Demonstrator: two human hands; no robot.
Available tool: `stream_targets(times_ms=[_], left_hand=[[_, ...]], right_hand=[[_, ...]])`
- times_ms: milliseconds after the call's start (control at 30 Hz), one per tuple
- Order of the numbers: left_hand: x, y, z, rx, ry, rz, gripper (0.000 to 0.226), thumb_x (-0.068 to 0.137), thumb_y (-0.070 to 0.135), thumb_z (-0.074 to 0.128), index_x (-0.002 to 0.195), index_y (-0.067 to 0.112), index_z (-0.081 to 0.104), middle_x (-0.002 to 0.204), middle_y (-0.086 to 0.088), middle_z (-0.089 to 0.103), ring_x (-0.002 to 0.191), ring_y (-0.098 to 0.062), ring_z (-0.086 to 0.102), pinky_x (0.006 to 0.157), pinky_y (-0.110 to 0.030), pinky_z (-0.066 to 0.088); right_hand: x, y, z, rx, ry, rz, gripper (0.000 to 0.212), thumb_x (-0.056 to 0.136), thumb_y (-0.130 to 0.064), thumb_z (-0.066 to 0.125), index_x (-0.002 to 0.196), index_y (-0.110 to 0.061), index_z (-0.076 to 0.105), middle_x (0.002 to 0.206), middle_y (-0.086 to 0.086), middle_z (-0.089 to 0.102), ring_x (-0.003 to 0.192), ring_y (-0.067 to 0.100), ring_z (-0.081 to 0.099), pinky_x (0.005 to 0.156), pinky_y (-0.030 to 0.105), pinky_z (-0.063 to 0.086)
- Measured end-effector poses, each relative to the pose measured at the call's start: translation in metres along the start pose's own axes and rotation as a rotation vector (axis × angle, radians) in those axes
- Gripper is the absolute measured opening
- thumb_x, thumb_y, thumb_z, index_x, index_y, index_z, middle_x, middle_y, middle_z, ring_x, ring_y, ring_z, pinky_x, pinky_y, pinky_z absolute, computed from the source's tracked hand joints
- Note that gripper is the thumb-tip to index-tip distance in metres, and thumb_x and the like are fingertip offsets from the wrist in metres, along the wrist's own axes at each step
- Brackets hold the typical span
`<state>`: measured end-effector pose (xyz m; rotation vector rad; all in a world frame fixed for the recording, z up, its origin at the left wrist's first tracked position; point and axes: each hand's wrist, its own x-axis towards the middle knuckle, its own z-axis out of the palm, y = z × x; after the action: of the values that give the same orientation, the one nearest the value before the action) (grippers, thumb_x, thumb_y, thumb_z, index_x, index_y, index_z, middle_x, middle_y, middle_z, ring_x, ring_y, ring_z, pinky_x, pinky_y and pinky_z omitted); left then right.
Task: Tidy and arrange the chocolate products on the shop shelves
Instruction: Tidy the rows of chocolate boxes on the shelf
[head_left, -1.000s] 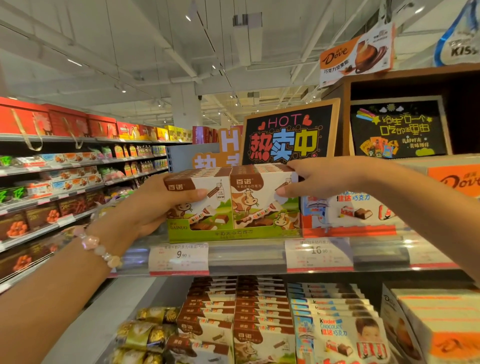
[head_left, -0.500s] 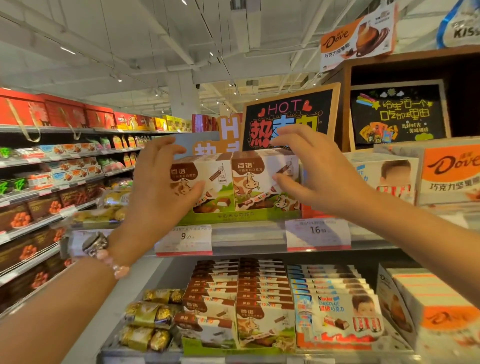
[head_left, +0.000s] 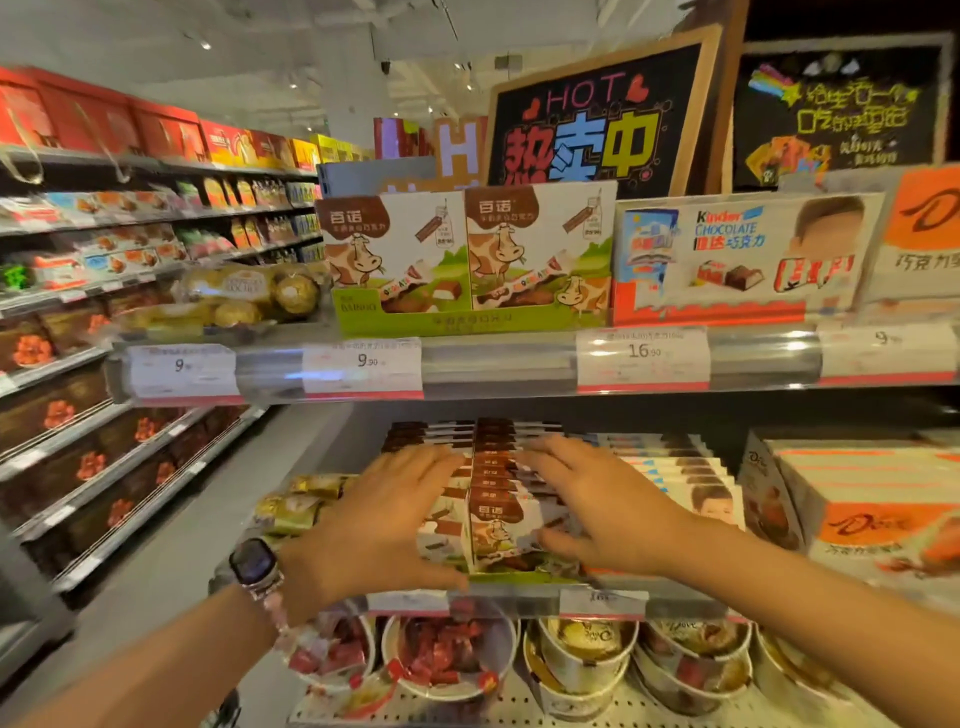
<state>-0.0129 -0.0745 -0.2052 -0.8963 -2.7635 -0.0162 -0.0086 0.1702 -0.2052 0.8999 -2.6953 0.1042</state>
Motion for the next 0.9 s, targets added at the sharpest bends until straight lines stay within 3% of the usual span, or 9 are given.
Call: stream_targets(times_ms=[100, 233, 367, 467, 567, 667, 733, 800, 900], left_hand=[[0.010, -0.016, 0.019, 0.017, -0.129, -0.114, 0.113, 0.064, 0.079, 0.054, 0.149, 0.027, 0.001, 0.157, 0.006, 0.004, 0.142, -0.012, 0.003, 0.115, -0.035, 0.002], [0.031, -0.029, 0.027, -0.048, -0.178, -0.270, 0.118, 0.053, 0.085, 0.055, 0.147, 0.036, 0.003, 0.156, 0.005, 0.009, 0.142, -0.022, 0.012, 0.113, -0.051, 0.015], [0.040, -0.033, 0.028, -0.232, -0.125, -0.288, 0.113, 0.047, 0.074, 0.072, 0.143, 0.037, 0.027, 0.146, 0.002, 0.037, 0.133, -0.022, 0.033, 0.108, -0.036, 0.032], [0.039, -0.042, 0.024, -0.339, -0.145, -0.222, 0.103, 0.051, 0.062, 0.080, 0.140, 0.036, 0.034, 0.129, 0.016, 0.043, 0.124, -0.010, 0.041, 0.100, -0.021, 0.034], [0.049, -0.055, 0.007, -0.505, -0.363, -0.165, 0.076, 0.056, 0.046, 0.085, 0.121, 0.044, 0.045, 0.111, 0.030, 0.056, 0.102, 0.009, 0.055, 0.089, -0.009, 0.040], [0.067, -0.060, -0.002, -0.660, -0.651, -0.089, 0.058, 0.063, 0.027, 0.085, 0.111, 0.040, 0.055, 0.105, 0.023, 0.067, 0.101, 0.005, 0.061, 0.089, -0.013, 0.044], [0.076, -0.059, -0.001, -0.692, -0.772, -0.048, 0.056, 0.068, 0.019, 0.082, 0.114, 0.037, 0.056, 0.110, 0.018, 0.066, 0.107, -0.001, 0.060, 0.092, -0.016, 0.044], [0.081, -0.059, 0.003, -0.714, -0.786, -0.036, 0.054, 0.069, 0.020, 0.080, 0.117, 0.032, 0.057, 0.114, 0.013, 0.066, 0.108, -0.004, 0.060, 0.091, -0.017, 0.045], [0.078, -0.060, 0.008, -0.710, -0.661, -0.075, 0.045, 0.068, 0.025, 0.081, 0.107, 0.035, 0.061, 0.104, 0.017, 0.069, 0.098, 0.001, 0.063, 0.085, -0.015, 0.046]], right_hand=[[0.015, 0.009, 0.019, -0.012, -0.138, 0.133, 0.098, 0.077, -0.068, 0.054, 0.150, -0.022, 0.008, 0.155, 0.000, 0.018, 0.139, 0.021, 0.022, 0.112, 0.037, 0.023], [0.030, 0.013, 0.031, 0.119, -0.229, 0.281, 0.100, 0.072, -0.073, 0.055, 0.149, -0.032, 0.006, 0.158, 0.005, 0.011, 0.144, 0.028, 0.008, 0.115, 0.048, 0.017], [0.034, 0.015, 0.034, 0.238, -0.154, 0.234, 0.088, 0.078, -0.067, 0.056, 0.148, -0.028, 0.020, 0.152, 0.009, 0.029, 0.142, 0.027, 0.018, 0.115, 0.037, 0.014], [0.035, 0.021, 0.028, 0.253, -0.149, 0.205, 0.090, 0.073, -0.067, 0.060, 0.147, -0.030, 0.025, 0.151, 0.002, 0.032, 0.139, 0.022, 0.028, 0.114, 0.036, 0.023], [0.047, 0.034, 0.010, 0.368, -0.374, 0.254, 0.113, 0.063, -0.063, 0.073, 0.149, -0.029, 0.009, 0.154, -0.003, 0.025, 0.140, 0.020, 0.027, 0.113, 0.039, 0.028], [0.064, 0.043, -0.001, 0.497, -0.694, 0.238, 0.134, 0.058, -0.051, 0.082, 0.149, -0.022, -0.012, 0.154, -0.001, 0.025, 0.140, 0.019, 0.027, 0.114, 0.037, 0.027], [0.074, 0.044, -0.002, 0.477, -0.761, 0.217, 0.135, 0.059, -0.046, 0.082, 0.148, -0.020, -0.015, 0.155, 0.002, 0.022, 0.141, 0.020, 0.025, 0.115, 0.035, 0.024], [0.081, 0.046, -0.001, 0.413, -0.722, 0.229, 0.142, 0.056, -0.049, 0.083, 0.145, -0.022, -0.024, 0.158, 0.001, 0.010, 0.144, 0.022, 0.016, 0.116, 0.039, 0.022], [0.086, 0.049, 0.002, 0.347, -0.653, 0.233, 0.143, 0.055, -0.053, 0.083, 0.145, -0.021, -0.025, 0.159, 0.001, -0.001, 0.145, 0.023, 0.007, 0.117, 0.042, 0.019]])
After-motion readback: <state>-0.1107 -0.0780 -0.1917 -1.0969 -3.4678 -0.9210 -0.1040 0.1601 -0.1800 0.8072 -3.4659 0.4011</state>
